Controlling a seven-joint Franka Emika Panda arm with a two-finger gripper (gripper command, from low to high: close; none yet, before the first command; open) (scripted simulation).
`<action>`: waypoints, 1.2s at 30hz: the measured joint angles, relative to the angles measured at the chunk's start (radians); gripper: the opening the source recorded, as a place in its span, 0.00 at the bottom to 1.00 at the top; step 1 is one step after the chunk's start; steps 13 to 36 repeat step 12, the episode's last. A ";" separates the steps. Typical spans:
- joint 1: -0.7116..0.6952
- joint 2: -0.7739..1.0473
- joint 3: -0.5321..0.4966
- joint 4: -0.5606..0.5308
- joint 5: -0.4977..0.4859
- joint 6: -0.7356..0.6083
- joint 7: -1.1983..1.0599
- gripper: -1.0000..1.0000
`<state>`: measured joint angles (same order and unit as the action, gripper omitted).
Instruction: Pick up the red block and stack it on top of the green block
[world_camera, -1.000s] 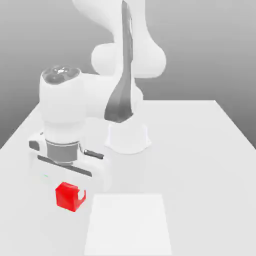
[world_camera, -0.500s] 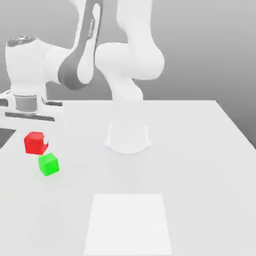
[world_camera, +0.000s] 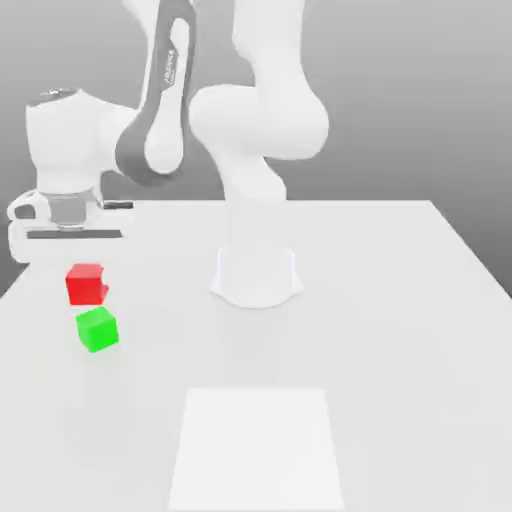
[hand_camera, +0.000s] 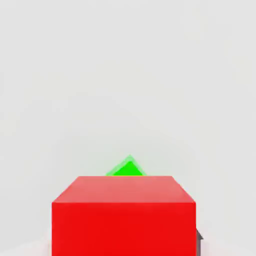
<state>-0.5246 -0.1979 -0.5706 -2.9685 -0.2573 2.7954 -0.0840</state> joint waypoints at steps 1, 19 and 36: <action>0.008 0.013 -0.005 0.000 0.011 0.013 -0.007 0.00; 0.100 0.169 -0.038 -0.002 0.204 0.150 -0.141 0.00; 0.100 0.169 -0.038 -0.002 0.204 0.150 -0.141 0.00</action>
